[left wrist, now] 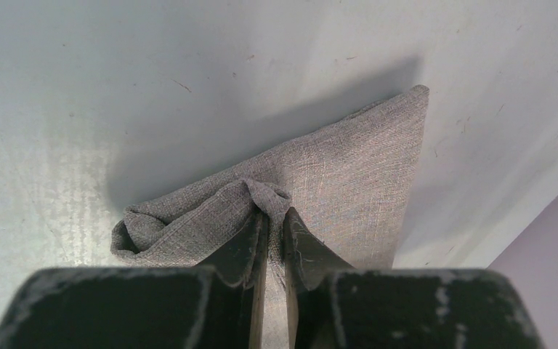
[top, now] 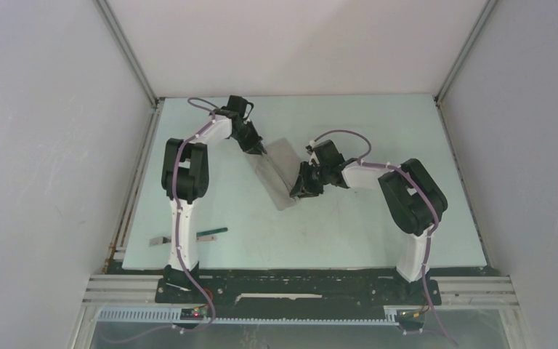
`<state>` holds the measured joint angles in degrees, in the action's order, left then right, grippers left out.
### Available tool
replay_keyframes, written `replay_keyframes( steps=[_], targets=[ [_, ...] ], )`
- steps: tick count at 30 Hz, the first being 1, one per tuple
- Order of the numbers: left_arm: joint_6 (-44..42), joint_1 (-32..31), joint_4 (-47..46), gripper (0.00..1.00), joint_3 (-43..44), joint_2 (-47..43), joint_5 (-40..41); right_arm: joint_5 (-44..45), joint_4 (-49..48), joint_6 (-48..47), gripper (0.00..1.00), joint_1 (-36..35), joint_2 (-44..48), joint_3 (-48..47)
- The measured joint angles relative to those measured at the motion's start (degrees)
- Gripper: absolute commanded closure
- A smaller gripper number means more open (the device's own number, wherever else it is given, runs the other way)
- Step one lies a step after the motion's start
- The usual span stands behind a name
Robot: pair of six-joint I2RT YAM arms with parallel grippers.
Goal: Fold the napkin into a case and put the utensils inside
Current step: Fold the lower triangle-folded napkin at the center of the board.
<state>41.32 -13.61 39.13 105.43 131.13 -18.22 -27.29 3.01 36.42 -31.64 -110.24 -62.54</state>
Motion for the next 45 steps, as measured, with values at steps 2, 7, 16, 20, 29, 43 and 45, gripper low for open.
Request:
replay_keyframes(
  steps=[2,7,16,20,29,43,45],
  targets=[
    [-0.20,0.00,-0.02,0.86,0.00,0.00,0.04,1.49,2.51,-1.07,0.50,0.17,0.70,0.02],
    [-0.39,0.00,-0.07,0.86,0.00,0.00,0.00,6.12,9.77,-5.57,0.44,-0.26,5.99,-0.15],
    [-0.90,0.00,-0.26,0.75,0.00,0.00,-0.11,11.58,14.08,-10.60,0.48,-5.95,9.46,-5.95],
    [-1.62,0.00,-0.39,0.56,0.00,0.00,-0.15,5.99,8.68,-8.66,0.54,-6.23,4.96,-6.78],
    [-5.51,0.04,1.18,0.21,-0.04,-2.12,-0.39,1.22,3.69,-4.55,0.57,-4.15,-1.75,-5.62],
    [-2.93,5.66,-17.68,1.00,-22.69,-21.66,-9.38,0.61,1.60,-2.12,0.58,-3.21,-1.75,-5.62],
    [-1.11,6.73,-19.32,1.00,-24.59,-20.02,-10.27,0.63,1.42,-1.77,0.58,-3.26,-1.75,-5.62]
  ],
)
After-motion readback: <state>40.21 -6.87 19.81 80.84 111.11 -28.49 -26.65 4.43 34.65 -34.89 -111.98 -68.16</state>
